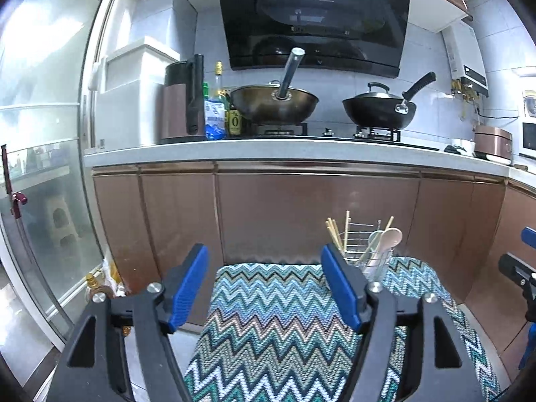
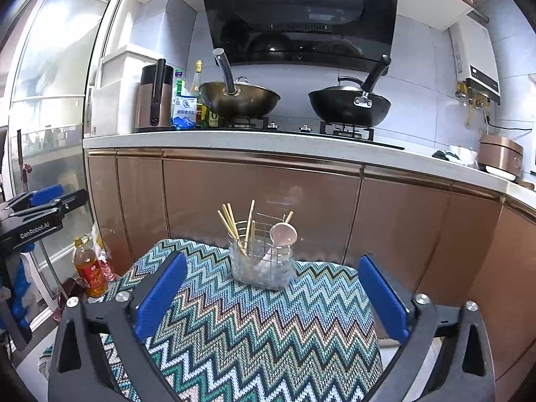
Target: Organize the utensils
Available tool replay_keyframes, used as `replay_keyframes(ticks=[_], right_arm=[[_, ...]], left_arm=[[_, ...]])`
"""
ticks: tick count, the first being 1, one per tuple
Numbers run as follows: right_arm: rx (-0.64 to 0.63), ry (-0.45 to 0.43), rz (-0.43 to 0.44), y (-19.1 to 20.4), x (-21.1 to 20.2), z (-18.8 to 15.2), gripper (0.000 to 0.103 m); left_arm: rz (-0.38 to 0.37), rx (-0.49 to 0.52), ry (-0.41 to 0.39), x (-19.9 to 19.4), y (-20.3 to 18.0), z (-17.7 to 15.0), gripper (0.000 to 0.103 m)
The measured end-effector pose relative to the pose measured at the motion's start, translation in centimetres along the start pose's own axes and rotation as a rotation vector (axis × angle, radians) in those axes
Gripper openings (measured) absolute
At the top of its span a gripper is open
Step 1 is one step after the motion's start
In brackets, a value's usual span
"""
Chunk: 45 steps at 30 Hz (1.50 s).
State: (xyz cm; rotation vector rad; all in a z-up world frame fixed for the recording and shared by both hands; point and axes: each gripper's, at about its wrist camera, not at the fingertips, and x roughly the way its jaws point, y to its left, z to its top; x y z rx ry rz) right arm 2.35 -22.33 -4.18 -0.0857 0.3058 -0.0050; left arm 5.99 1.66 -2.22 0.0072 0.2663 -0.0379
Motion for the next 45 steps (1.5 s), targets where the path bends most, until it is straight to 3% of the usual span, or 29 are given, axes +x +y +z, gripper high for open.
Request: replay_keyframes(ticks=[7, 21, 45], right_arm=[[0.036, 0.003, -0.046, -1.1, -0.6, -0.8, 0.103], [0.052, -0.005, -0.106, -2.1, -1.0, -1.3, 0.103], [-0.011, -0.06, -0.147, -1.1, -2.1, 0.0, 0.103]], left_arm=[[0.064, 0.015, -0.035, -1.1, 0.2, -0.6, 0.078], [0.128, 0.0, -0.094, -2.7, 1.7, -0.6, 0.078], [0.15, -0.007, -0.117, -3.5, 1.9, 0.2, 0.078]])
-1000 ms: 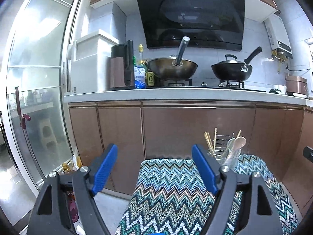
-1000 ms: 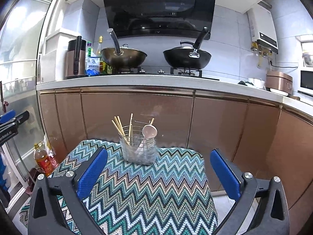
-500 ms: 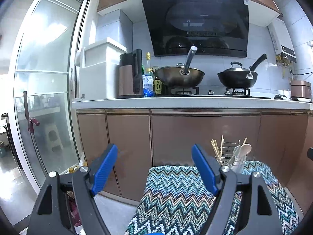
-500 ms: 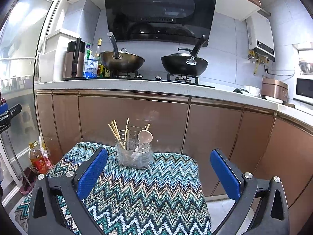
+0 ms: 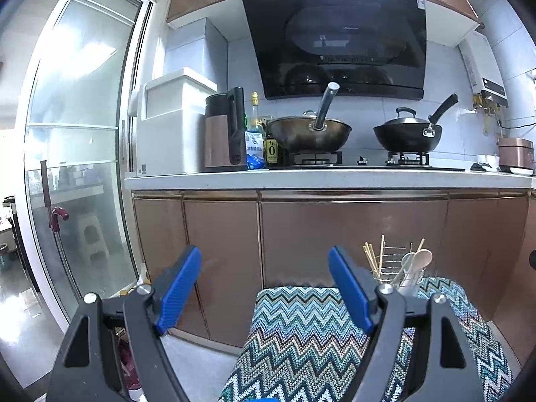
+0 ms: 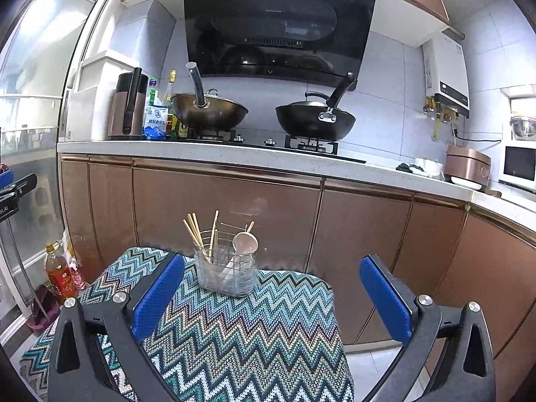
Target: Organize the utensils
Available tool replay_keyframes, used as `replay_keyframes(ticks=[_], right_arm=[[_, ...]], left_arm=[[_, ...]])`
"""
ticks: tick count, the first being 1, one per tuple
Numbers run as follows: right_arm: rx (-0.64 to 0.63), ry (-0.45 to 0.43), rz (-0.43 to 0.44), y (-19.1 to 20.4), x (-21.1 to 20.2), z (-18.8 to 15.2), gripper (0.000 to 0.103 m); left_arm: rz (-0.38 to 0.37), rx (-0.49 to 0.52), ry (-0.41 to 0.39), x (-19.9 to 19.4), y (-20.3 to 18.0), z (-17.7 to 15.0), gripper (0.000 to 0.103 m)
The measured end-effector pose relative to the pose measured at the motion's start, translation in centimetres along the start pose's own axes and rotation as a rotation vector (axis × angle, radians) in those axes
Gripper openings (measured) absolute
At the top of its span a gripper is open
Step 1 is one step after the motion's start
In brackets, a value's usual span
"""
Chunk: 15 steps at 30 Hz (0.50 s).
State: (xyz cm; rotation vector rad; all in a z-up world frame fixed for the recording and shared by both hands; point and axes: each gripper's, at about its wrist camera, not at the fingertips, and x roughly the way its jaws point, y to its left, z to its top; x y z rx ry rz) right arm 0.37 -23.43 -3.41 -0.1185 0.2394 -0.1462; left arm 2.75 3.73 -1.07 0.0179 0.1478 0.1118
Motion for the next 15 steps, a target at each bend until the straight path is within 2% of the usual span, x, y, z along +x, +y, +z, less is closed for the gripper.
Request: replay_keyframes(ticks=[15], right_arm=[[0.015, 0.006, -0.009, -1.1, 1.2, -0.2, 0.103]], left_arm=[[0.01, 0.016, 0.043, 1.7, -0.5, -0.2, 0.078]])
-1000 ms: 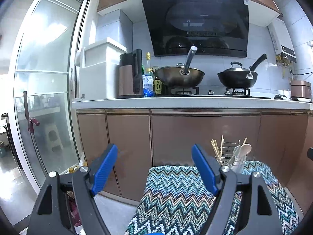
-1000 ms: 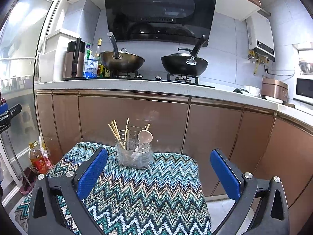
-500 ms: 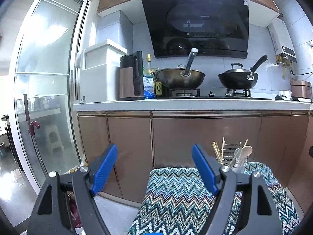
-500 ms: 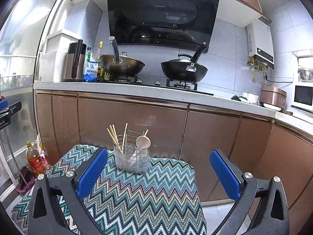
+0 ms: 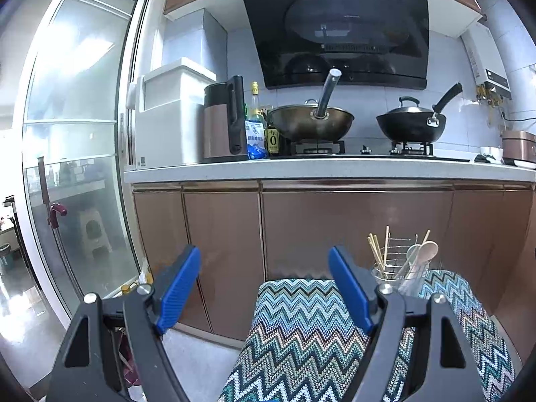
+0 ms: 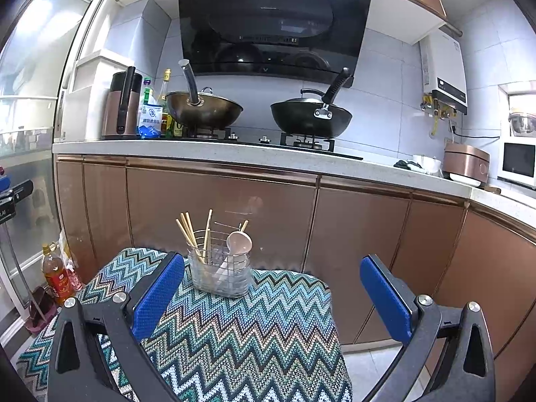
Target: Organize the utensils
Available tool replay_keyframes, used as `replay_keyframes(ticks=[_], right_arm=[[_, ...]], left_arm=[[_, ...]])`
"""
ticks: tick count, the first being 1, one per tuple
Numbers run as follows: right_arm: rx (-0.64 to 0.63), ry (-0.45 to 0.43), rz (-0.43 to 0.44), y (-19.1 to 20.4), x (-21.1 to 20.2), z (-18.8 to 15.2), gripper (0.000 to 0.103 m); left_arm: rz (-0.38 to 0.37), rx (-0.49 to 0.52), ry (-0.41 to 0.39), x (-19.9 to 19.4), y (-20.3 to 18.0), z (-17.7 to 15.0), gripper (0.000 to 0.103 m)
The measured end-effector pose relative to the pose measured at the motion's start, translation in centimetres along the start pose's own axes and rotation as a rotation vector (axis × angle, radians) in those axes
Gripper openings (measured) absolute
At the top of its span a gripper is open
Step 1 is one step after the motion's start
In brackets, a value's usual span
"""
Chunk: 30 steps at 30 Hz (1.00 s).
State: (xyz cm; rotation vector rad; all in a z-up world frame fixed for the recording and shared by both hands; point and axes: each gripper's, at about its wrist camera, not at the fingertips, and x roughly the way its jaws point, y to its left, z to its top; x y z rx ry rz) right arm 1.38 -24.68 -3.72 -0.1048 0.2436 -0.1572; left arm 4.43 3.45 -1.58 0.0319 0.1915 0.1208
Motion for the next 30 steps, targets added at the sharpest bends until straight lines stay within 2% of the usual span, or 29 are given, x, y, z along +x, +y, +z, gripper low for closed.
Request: replay_keyframes(ticks=[10, 30], right_arm=[[0.027, 0.01, -0.025, -1.4, 1.7, 0.1, 0.103], [-0.039, 0.024, -0.089, -1.1, 5.7, 0.1, 0.103]], left_arm=[[-0.021, 0.022, 0.036, 2.2, -1.3, 0.2, 0.078], [-0.051, 0.046, 0.099, 6.0, -4.7, 0.3, 0.078]])
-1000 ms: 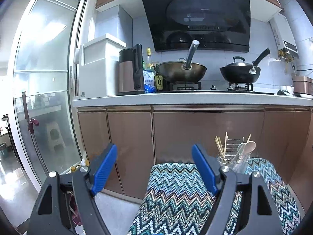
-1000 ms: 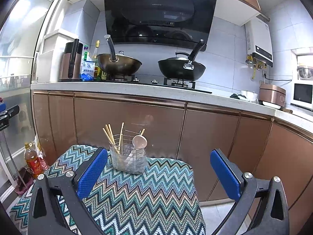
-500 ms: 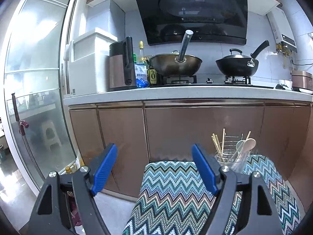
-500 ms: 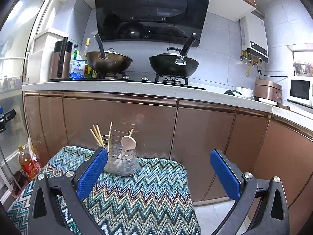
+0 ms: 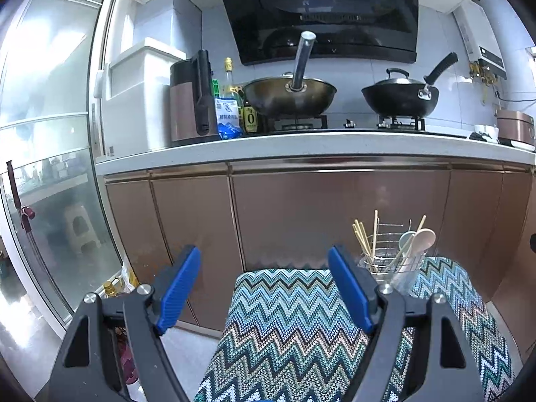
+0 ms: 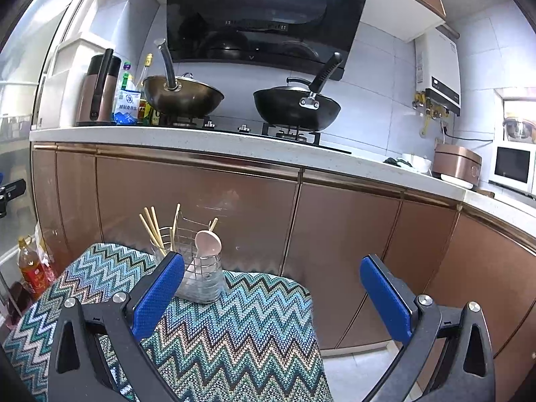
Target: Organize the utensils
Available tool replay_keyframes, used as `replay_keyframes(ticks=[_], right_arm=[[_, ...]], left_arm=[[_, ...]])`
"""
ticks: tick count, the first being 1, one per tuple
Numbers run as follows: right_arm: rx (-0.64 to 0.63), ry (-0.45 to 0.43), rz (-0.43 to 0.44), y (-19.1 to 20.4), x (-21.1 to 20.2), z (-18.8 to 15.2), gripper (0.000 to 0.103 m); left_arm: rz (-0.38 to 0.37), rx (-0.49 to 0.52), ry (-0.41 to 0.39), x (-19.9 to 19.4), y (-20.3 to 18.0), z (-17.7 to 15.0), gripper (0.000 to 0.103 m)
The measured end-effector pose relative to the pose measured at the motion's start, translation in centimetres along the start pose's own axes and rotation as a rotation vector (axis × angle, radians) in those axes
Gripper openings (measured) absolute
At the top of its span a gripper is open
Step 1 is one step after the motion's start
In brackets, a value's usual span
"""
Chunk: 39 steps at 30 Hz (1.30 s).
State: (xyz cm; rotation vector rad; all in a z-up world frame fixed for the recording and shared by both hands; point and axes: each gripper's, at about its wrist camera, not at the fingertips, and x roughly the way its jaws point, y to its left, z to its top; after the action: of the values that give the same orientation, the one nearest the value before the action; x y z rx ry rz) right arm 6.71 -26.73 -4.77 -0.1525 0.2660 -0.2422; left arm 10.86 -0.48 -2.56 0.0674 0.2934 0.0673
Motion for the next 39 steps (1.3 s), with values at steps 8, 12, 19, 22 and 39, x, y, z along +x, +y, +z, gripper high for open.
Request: replay_keyframes(ticks=[8, 12, 19, 22, 39], right_arm=[[-0.002, -0.01, 0.019, 0.2, 0.5, 0.1, 0.103], [-0.006, -0.011, 0.03, 0.5, 0.6, 0.2, 0.103], [-0.016, -0.012, 0.049, 0.6, 0.6, 0.1, 0.103], [-0.011, -0.013, 0.047, 0.3, 0.6, 0.0, 0.103], [0.022, -0.003, 0.033, 0.3, -0.5, -0.8, 0.103]], left_arm=[[-0.005, 0.007, 0.005, 0.3, -0.8, 0.2, 0.078], [-0.004, 0.007, 0.005, 0.3, -1.0, 0.3, 0.078], [-0.009, -0.012, -0.002, -0.1, -1.6, 0.6, 0.078], [-0.013, -0.01, -0.005, -0.3, -2.1, 0.7, 0.078], [-0.039, -0.011, -0.022, -1.9, -1.2, 0.7, 0.078]])
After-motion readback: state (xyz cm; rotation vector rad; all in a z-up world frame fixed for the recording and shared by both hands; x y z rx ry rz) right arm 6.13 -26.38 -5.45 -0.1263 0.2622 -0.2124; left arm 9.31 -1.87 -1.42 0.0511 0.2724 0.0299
